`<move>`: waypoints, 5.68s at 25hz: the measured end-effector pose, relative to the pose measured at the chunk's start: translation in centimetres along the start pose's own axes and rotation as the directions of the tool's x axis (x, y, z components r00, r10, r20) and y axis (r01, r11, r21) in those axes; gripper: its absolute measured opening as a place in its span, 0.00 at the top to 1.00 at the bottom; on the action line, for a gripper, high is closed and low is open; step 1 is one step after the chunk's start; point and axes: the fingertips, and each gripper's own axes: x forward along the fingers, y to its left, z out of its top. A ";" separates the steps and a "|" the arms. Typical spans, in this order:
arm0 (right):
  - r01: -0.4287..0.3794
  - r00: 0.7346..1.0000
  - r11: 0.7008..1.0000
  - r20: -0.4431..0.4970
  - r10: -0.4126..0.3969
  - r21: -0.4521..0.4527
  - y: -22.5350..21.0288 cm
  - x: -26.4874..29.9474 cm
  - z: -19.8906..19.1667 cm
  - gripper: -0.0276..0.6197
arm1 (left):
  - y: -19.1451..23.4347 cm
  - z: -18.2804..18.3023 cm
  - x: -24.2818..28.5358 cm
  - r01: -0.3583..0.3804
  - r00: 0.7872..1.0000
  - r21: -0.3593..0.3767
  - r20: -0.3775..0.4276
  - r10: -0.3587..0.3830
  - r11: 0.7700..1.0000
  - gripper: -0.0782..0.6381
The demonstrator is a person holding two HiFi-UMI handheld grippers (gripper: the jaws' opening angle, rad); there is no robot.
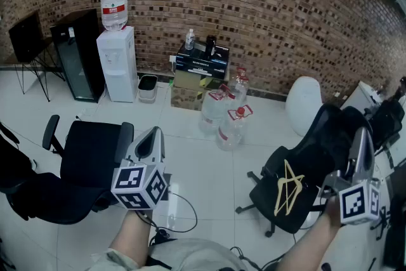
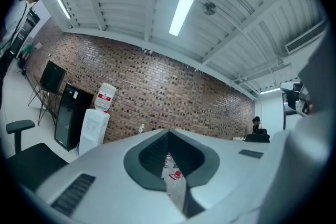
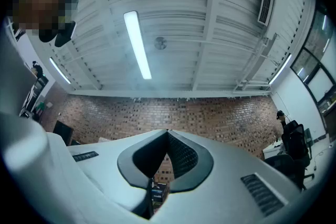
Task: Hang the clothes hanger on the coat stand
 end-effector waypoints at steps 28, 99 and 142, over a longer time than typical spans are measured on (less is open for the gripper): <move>0.313 0.911 0.910 -0.183 -0.369 -0.272 -33.1 -12.4 -5.0 0.90 | -51.4 -7.1 12.5 0.595 0.802 0.114 -0.029 -0.596 0.795 0.77; 0.511 0.097 0.840 -0.958 -0.269 -0.184 -93.6 -15.1 -94.3 0.81 | -104.9 -86.1 59.6 0.911 0.197 -0.108 -0.734 -0.650 0.398 0.74; 0.542 -0.110 0.790 -0.956 -0.271 -0.287 -92.5 -21.7 -100.1 0.87 | -103.6 -86.5 58.7 0.887 0.213 -0.130 -0.736 -0.643 0.443 0.77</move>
